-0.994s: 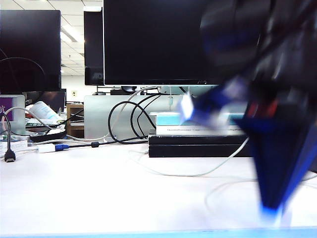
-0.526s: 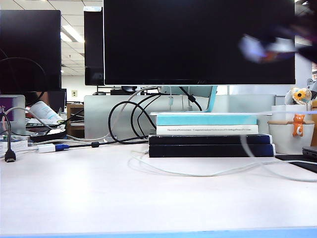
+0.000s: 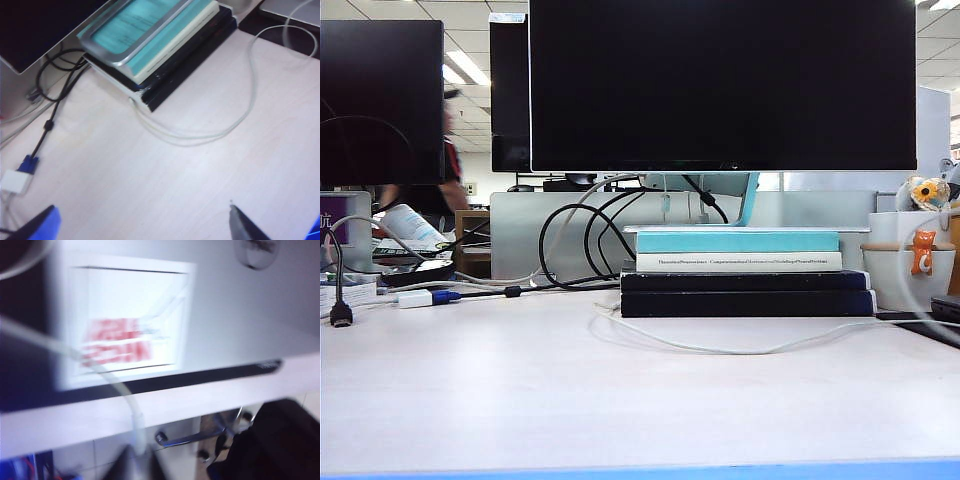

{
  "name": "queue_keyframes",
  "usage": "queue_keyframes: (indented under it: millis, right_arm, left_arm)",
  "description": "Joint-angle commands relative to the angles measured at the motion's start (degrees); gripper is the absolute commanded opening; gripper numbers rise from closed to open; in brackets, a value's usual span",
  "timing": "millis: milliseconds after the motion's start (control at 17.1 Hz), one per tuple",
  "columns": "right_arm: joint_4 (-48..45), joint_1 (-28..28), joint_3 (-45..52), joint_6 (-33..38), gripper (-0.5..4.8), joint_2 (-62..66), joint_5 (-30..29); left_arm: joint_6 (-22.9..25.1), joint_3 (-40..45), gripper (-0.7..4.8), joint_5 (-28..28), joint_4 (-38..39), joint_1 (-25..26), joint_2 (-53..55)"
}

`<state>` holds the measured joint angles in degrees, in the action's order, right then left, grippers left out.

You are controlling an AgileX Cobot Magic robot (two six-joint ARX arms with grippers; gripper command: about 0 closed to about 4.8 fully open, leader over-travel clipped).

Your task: Unfold the white charging cable into a straight cable.

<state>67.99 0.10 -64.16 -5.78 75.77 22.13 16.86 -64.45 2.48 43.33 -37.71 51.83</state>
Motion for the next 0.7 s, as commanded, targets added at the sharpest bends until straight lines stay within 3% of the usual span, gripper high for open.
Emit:
queue_keyframes:
  millis: [58,175,292,351,468,526,585,702]
  right_arm:
    - [-5.1,-4.3,-0.3,-0.3,1.82,-0.2,-1.5]
    - [-11.1,-7.5,-0.3,0.2,2.03,-0.5,-6.0]
    - [-16.0,-7.7,-0.9,1.5,3.52,-1.4,-7.9]
    - [-17.1,-7.7,-1.7,1.5,3.74,-1.5,-8.3]
    - [-19.2,-7.4,-3.2,1.5,3.73,-2.6,-12.4]
    - [-22.8,-7.2,-3.3,2.2,3.73,-5.3,-21.7]
    - [-25.6,-7.3,-3.3,3.8,3.73,-8.0,-27.0]
    - [-29.1,-7.2,-3.3,4.0,3.72,-13.2,-31.4]
  left_arm:
    - [-0.3,-0.2,4.79,-0.3,-0.5,0.0,-0.2]
    - [-0.3,-0.2,4.79,-0.3,-0.6,0.0,-0.2]
    - [-0.3,-0.2,4.79,-0.1,-0.6,0.0,-0.3]
    - [-0.3,-0.2,4.79,-0.1,-0.7,0.0,-0.3]
    - [-0.3,-0.2,4.79,-0.1,-0.7,0.0,-0.3]
    - [-0.3,-0.2,4.79,1.9,-1.1,0.0,-0.4]
    - [-0.3,-0.2,4.79,3.1,-1.8,0.0,-0.5]
    - [0.7,-0.2,4.79,3.4,-3.1,0.0,-1.3]
